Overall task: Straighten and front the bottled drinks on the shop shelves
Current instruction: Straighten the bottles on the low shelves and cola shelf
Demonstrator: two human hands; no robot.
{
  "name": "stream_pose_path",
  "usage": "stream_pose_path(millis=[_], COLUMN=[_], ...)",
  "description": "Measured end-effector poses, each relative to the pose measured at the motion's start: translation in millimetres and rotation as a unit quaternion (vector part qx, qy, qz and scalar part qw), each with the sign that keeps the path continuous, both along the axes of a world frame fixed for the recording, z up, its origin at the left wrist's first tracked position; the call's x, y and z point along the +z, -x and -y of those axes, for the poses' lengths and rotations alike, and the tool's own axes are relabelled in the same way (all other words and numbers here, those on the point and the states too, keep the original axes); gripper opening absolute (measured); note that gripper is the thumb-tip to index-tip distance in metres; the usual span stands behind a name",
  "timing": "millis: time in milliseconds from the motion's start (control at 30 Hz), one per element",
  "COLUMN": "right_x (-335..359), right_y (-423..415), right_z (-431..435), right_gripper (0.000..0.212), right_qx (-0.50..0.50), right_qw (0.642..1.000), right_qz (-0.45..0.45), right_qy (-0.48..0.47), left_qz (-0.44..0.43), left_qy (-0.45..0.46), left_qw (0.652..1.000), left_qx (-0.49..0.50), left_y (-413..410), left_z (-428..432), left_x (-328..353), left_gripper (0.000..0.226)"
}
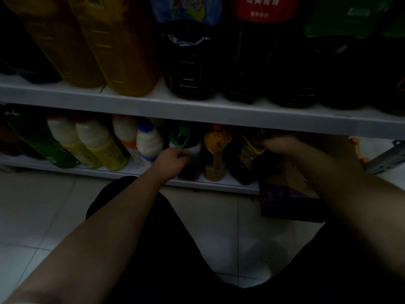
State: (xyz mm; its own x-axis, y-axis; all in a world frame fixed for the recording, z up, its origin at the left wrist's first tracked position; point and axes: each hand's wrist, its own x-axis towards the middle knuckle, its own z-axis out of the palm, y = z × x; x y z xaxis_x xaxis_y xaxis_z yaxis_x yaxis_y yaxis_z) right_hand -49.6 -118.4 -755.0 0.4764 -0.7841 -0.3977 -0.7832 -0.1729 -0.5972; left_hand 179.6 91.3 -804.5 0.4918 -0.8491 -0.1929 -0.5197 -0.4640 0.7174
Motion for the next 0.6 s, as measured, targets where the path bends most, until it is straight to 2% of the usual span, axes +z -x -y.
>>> stream_pose_path(millis=[100, 233, 367, 533, 600], right_x=[2.4, 2.2, 2.0, -4.1, -1.8], right_y=[6.6, 6.8, -0.6, 1.0, 2.7], right_z=[4.4, 8.1, 5.6, 4.4, 6.1], right_gripper=[0.039, 0.037, 0.033, 0.053, 0.057], right_qx=[-0.002, 0.013, 0.028, 0.057, 0.076], right_qw=[0.996, 0.991, 0.992, 0.998, 0.997], right_qz=[-0.01, -0.005, 0.004, 0.021, -0.005], right_qy=[-0.084, -0.13, -0.12, -0.03, 0.007], left_qz=[0.01, -0.004, 0.029, 0.055, 0.049], left_qy=[0.004, 0.02, 0.025, -0.002, -0.001], left_qw=[1.0, 0.998, 0.996, 0.995, 0.994], left_qx=[0.024, 0.06, 0.075, 0.089, 0.099], left_y=[-1.4, -0.7, 1.6, -0.7, -1.0], left_z=[-0.1, -0.8, -1.7, -1.1, 0.4], left_x=[0.6, 3.8, 8.1, 8.7, 8.5], left_gripper=[0.023, 0.022, 0.023, 0.02, 0.018])
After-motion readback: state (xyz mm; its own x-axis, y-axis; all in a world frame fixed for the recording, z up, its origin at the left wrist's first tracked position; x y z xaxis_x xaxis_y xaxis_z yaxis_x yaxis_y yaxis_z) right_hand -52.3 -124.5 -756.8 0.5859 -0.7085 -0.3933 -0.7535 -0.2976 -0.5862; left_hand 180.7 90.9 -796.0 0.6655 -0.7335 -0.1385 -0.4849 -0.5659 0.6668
